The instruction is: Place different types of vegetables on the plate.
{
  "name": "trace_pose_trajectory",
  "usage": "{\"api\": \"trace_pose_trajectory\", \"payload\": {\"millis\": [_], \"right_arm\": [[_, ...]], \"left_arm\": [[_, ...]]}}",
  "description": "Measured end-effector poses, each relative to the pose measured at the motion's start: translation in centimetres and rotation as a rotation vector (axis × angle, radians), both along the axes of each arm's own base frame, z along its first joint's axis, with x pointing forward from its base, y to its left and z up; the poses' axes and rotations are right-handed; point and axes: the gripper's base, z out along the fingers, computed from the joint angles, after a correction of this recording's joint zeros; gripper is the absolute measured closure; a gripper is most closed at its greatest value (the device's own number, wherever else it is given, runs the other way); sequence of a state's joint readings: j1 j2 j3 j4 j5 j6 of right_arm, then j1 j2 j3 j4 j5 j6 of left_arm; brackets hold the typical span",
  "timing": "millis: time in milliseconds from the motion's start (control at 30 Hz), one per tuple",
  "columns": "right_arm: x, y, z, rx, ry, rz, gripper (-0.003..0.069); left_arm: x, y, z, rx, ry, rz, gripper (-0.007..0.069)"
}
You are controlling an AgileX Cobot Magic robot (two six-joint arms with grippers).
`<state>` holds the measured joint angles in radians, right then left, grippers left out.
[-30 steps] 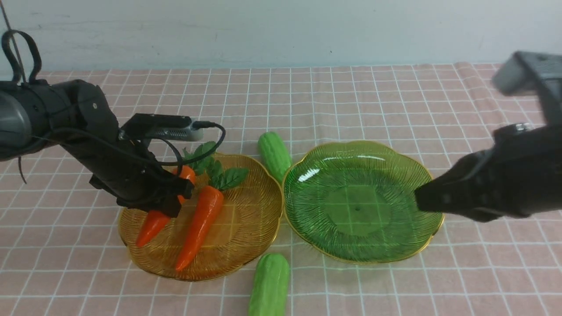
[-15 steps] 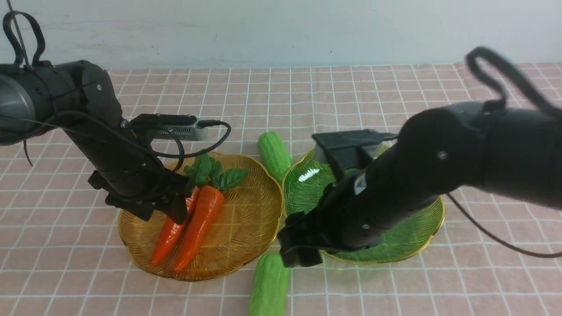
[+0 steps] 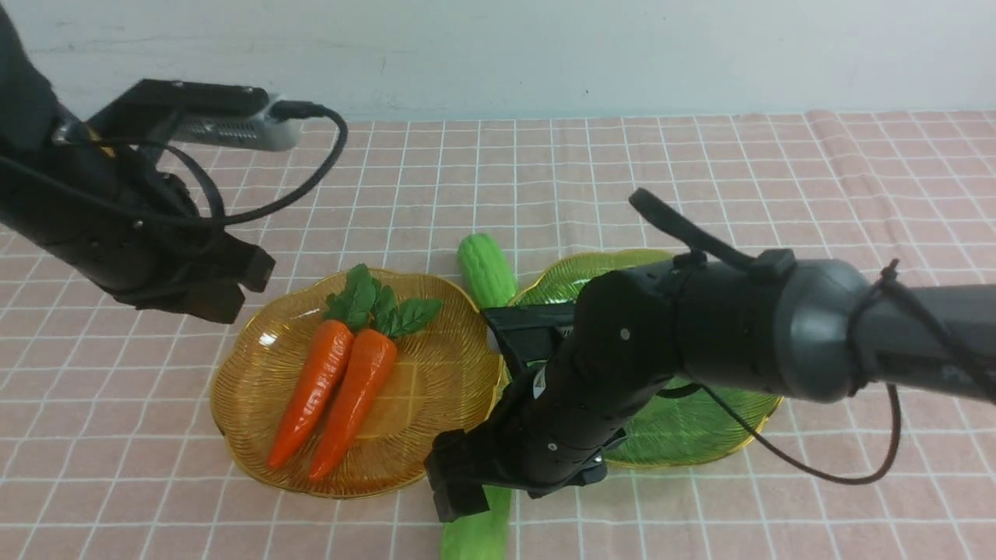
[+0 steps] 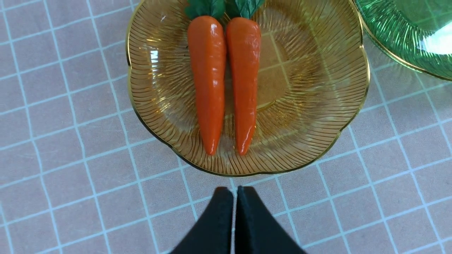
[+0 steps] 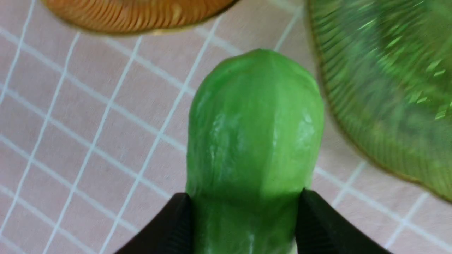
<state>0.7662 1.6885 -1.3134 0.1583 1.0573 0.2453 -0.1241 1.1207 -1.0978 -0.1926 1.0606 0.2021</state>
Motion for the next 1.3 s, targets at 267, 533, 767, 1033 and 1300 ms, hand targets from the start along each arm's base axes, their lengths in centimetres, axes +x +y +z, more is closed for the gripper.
{"api": "trace_pose_trajectory", "payload": {"millis": [267, 533, 767, 1033, 1300], "right_arm": [[7.0, -5.0, 2.4, -0.009, -0.125, -0.216, 0.031], [11.9, -6.7, -2.0, -0.079, -0.044, -0.253, 0.028], [13.8, -5.8, -2.2, -0.067, -0.057, -0.248, 0.0123], [17.4, -3.5, 1.1, 0.12, -0.276, -0.204, 0.0053], [21.2, 0.4, -1.0, 0.228, -0.348, -0.068, 0.0054]], "left_arm": [[-0.3, 0.0, 0.2, 0.0, 0.001, -0.002, 0.0628], [-0.7, 0.1, 0.2, 0.003, 0.017, -0.007, 0.0628], [-0.9, 0.1, 0.1, 0.007, 0.039, -0.011, 0.0628], [-1.1, 0.1, 0.0, 0.011, 0.063, -0.015, 0.0628], [-1.2, 0.1, 0.0, 0.005, 0.067, -0.007, 0.0628]]}}
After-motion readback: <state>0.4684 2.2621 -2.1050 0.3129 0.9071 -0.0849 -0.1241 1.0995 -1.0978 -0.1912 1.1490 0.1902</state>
